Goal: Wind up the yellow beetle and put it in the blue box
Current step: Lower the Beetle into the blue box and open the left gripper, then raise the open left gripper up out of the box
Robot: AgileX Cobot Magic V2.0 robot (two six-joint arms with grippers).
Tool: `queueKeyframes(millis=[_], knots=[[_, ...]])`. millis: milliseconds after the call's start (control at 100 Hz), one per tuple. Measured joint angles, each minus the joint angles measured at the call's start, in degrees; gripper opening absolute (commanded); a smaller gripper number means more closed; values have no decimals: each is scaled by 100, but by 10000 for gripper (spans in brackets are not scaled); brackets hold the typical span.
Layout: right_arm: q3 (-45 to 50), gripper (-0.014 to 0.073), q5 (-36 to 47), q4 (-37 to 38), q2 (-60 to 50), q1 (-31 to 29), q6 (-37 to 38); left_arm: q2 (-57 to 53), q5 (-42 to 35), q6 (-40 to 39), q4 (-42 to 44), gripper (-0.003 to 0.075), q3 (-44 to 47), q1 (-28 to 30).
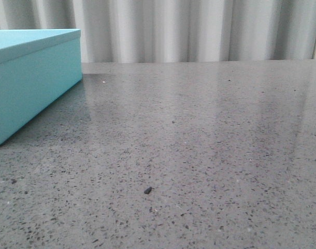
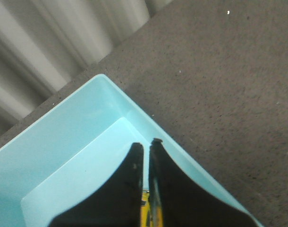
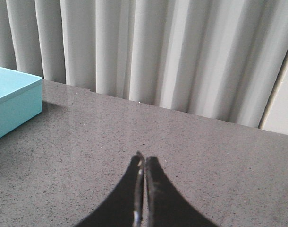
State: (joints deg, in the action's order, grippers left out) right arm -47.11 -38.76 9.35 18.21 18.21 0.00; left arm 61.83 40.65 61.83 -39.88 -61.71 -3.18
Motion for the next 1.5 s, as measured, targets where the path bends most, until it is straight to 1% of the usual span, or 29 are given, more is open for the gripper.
queueKeyframes(millis=[130, 180, 330, 430, 590, 730, 900, 1040, 1110, 1210, 1280, 1370, 1500], knots=[[231, -42, 407, 120, -177, 0, -85, -903, -246, -39, -585, -21, 760, 0], [371, -41, 625, 166, -251, 0, -129, -1377, -383, -39, -802, -21, 1191, 0], [697, -41, 1224, 274, -358, 0, -186, -2798, -852, -53, -1055, -21, 2426, 0], [839, -41, 1547, 287, -358, 0, -186, -3658, -1323, -66, -1209, -21, 3183, 0], [1008, -41, 1907, 300, -348, 0, -195, -4853, -2020, -80, -1591, -21, 4231, 0], [1050, -41, 1962, 300, -283, 0, -195, -5582, -2342, -80, -1679, -21, 4847, 0], [1050, -41, 2023, 123, -283, 0, -195, -5894, -2377, -80, -1732, -21, 5197, 0], [1070, -41, 2035, 54, -283, 0, -195, -5894, -2377, -80, -2039, -21, 5251, 0], [1070, -41, 2045, 51, -283, 0, -195, -5894, -2377, -84, -2486, -21, 5254, 0], [1070, -41, 2045, 51, -283, 0, -199, -5894, -2366, -84, -3516, -21, 5254, 0], [1070, -41, 2045, 51, -283, 0, -199, -5894, -2387, -93, -4028, -21, 5254, 0], [1070, -41, 2045, 51, -283, 0, -199, -5894, -2424, -93, -4311, -21, 5254, 0], [1070, -41, 2045, 51, -283, 0, -199, -5894, -2473, -93, -4410, -21, 5254, 0]])
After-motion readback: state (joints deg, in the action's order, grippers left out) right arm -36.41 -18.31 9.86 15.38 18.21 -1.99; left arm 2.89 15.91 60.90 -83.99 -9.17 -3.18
